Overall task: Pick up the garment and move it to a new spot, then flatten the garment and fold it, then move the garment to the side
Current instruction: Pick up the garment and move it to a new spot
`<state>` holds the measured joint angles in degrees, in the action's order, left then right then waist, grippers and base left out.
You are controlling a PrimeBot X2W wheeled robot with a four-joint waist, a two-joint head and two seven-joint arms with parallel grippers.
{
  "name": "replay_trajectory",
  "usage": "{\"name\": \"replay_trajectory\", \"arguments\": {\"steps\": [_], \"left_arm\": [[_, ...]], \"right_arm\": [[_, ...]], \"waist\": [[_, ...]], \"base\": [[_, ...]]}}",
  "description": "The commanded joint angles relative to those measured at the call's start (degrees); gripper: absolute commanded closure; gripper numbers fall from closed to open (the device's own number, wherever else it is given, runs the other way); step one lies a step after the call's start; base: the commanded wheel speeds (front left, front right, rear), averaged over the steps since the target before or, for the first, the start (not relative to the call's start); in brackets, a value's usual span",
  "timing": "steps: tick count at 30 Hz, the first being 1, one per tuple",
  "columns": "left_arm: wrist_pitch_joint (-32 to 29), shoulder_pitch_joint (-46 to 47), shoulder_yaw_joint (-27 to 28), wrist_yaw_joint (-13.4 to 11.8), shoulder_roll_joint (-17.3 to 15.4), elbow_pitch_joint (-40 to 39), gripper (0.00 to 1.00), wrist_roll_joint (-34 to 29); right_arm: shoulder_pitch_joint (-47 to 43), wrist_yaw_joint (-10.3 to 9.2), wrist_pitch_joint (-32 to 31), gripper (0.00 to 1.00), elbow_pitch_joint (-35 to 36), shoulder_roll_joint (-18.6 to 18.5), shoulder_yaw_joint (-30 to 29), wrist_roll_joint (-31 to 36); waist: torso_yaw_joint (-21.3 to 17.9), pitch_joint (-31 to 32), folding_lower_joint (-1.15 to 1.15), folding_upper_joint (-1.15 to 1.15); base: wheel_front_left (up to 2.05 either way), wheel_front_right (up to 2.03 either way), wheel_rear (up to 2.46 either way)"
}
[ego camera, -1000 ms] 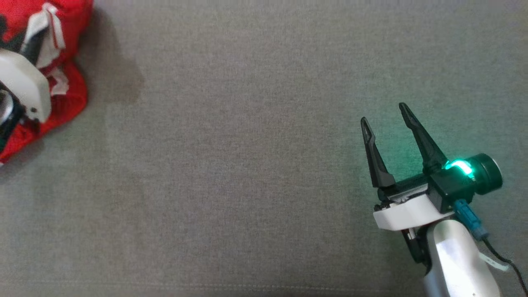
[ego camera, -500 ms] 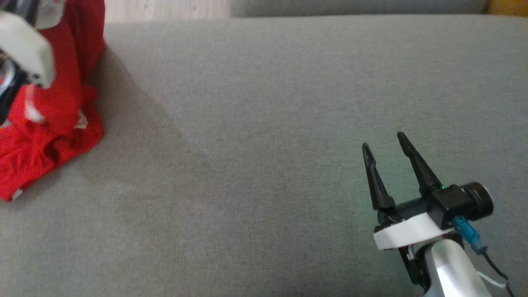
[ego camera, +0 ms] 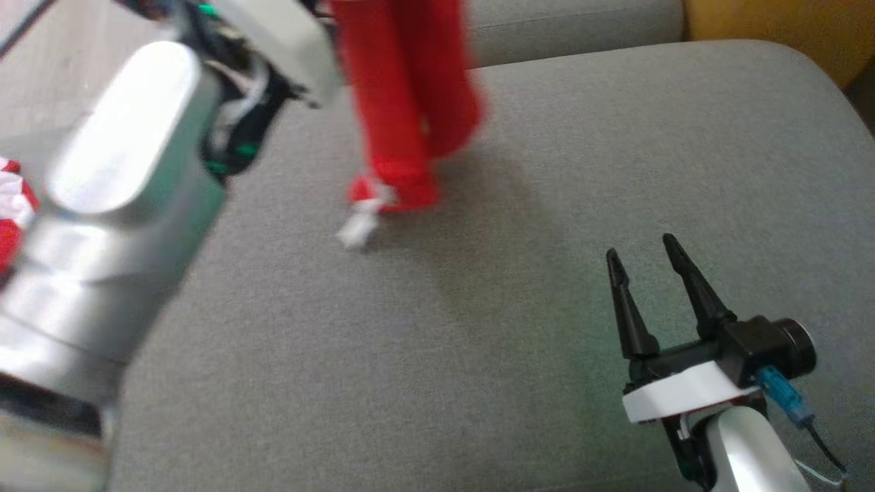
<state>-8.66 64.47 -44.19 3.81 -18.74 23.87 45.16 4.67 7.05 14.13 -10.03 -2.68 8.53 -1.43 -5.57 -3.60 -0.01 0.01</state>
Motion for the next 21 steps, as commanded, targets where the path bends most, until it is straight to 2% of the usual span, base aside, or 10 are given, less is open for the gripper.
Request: {"name": "replay_trajectory", "arguments": {"steps": [1, 4, 8, 13, 20, 21], "left_arm": [[0.06, 2.12, 3.58, -1.07, -0.49, -1.99, 1.00, 1.37], [0.97, -1.40, 4.43, -3.03, 2.57, -2.92, 1.00, 4.24], [3.75, -8.87, 4.64, -5.03, 4.16, -0.48, 1.00, 6.28], [9.54, -18.72, 5.10, -7.21, 3.36, 6.91, 1.00, 6.68], [15.37, -25.04, 6.87, -7.91, 3.25, 15.25, 1.00, 8.08], [16.31, -25.39, 7.03, -7.80, 3.24, 16.24, 0.87, 8.05]], "right_arm": [[0.38, 0.44, 0.63, 0.00, 1.51, -0.20, 0.67, -0.28], [0.31, 0.44, 0.72, 0.00, 1.48, -0.20, -0.14, -0.45], [0.73, 0.44, 0.80, 0.00, 1.57, -0.20, -0.59, -0.74], [1.56, 0.44, 0.84, 0.00, 2.19, -0.20, -1.00, -0.99], [2.08, 0.44, 0.85, 0.00, 2.74, -0.20, -2.13, -0.72], [2.14, 0.44, 0.85, 0.00, 2.79, -0.20, -2.28, -0.64]], "waist": [[-0.54, -0.23, 0.01, -0.01], [-0.83, -1.06, 0.01, -0.01], [-1.11, -2.55, 0.01, -0.01], [-1.34, -5.12, 0.01, -0.01], [-0.60, -7.49, 0.01, -0.01], [-0.42, -7.63, 0.01, -0.01]], "base": [[0.00, 0.00, 0.00], [0.00, 0.00, 0.00], [0.00, 0.00, 0.00], [0.00, 0.00, 0.00], [0.00, 0.00, 0.00], [0.00, 0.00, 0.00]]}}
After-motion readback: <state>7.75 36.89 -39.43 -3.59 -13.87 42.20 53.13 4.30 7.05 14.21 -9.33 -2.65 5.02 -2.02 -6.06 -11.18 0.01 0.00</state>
